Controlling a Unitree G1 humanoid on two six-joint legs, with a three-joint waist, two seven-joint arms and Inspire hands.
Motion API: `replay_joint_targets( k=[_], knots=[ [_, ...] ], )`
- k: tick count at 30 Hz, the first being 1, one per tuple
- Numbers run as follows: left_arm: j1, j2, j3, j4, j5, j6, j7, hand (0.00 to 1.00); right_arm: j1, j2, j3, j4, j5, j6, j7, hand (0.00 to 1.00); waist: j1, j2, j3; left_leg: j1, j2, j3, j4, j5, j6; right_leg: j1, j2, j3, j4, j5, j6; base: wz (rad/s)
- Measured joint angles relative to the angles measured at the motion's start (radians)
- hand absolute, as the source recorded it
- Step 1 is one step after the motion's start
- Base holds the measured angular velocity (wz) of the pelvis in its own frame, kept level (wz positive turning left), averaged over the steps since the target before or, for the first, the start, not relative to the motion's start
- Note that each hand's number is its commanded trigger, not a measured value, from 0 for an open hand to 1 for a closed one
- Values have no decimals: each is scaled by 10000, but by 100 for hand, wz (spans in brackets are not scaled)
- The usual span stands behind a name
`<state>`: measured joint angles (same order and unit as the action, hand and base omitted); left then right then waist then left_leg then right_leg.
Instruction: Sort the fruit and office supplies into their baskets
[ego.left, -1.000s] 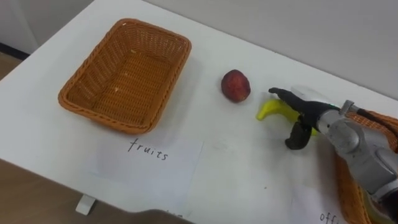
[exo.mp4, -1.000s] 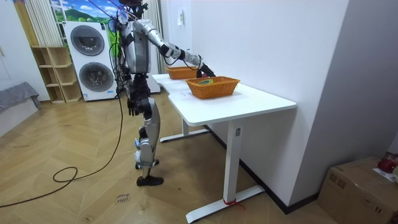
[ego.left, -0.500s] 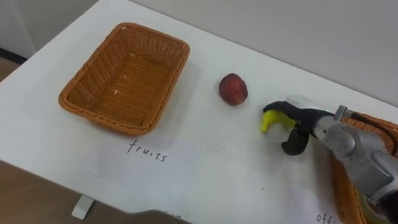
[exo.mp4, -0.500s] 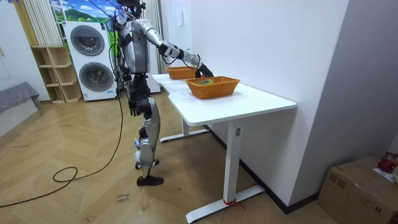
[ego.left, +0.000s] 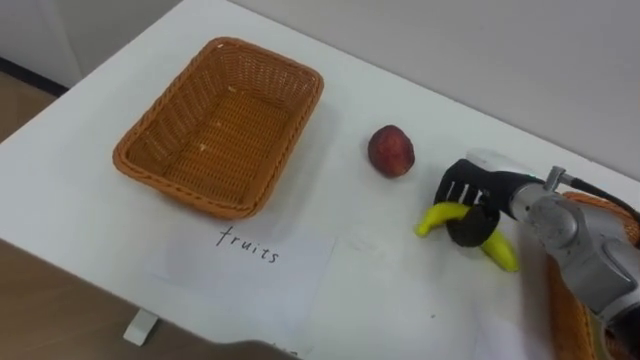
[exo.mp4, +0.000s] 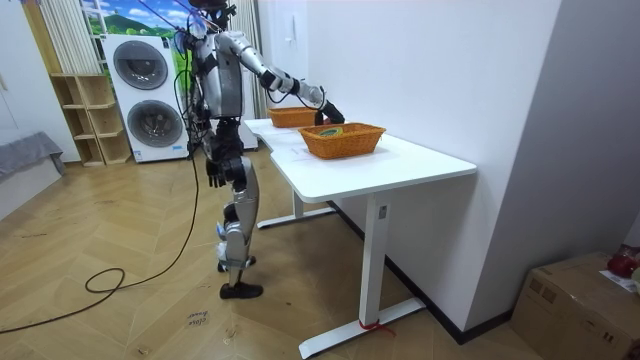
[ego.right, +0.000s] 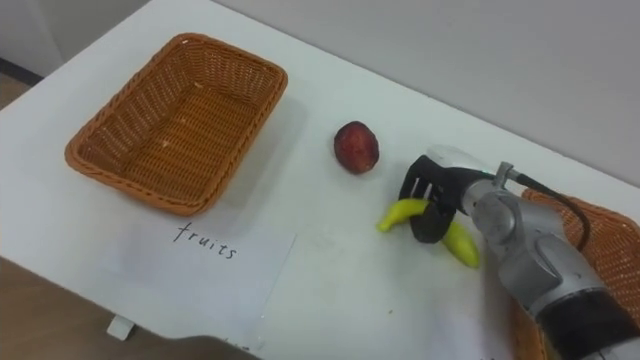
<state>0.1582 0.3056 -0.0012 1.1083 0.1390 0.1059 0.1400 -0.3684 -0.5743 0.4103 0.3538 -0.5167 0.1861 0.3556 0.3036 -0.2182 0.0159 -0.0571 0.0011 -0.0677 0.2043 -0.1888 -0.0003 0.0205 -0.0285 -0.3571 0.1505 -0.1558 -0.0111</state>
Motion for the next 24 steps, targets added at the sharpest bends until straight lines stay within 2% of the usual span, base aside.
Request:
replay_joint_targets(
  k=[13, 18, 19, 21, 24],
  knots=[
    [-116, 0, 11, 125, 79, -38, 118, 0, 76, 7, -15, -183, 193, -266, 336, 100, -81, 16, 13, -10, 5, 39, -41, 1, -5, 24, 5, 87, 6, 1, -2, 0],
    [-96, -4, 62, 217, 80, -78, 245, 0, 82, -22, -106, -541, 513, -440, 378, 100, -326, 94, 70, 9, -10, 7, 13, 6, 4, 2, -2, 175, 3, 1, -2, 0],
    [-97, -6, 150, 231, 77, -83, 245, 0, 82, -61, -106, -724, 755, -451, 391, 100, -410, 64, 48, 9, -9, 11, 12, 8, 5, -6, -4, 183, 3, 1, -2, 0],
    [-88, -21, 258, 378, 87, -152, 253, 0, 82, -66, -108, -1183, 838, -448, 405, 100, -496, 116, 71, 59, -6, 79, 5, 11, 7, 2, -3, 280, 4, 1, -2, -10],
    [10, -146, 690, 470, 89, -194, 250, 0, 196, -69, -299, -2133, 716, -463, 403, 100, -692, 181, 61, 176, 1, 116, -8, 10, 9, 79, -2, 478, 4, 0, 0, -5]
  ],
)
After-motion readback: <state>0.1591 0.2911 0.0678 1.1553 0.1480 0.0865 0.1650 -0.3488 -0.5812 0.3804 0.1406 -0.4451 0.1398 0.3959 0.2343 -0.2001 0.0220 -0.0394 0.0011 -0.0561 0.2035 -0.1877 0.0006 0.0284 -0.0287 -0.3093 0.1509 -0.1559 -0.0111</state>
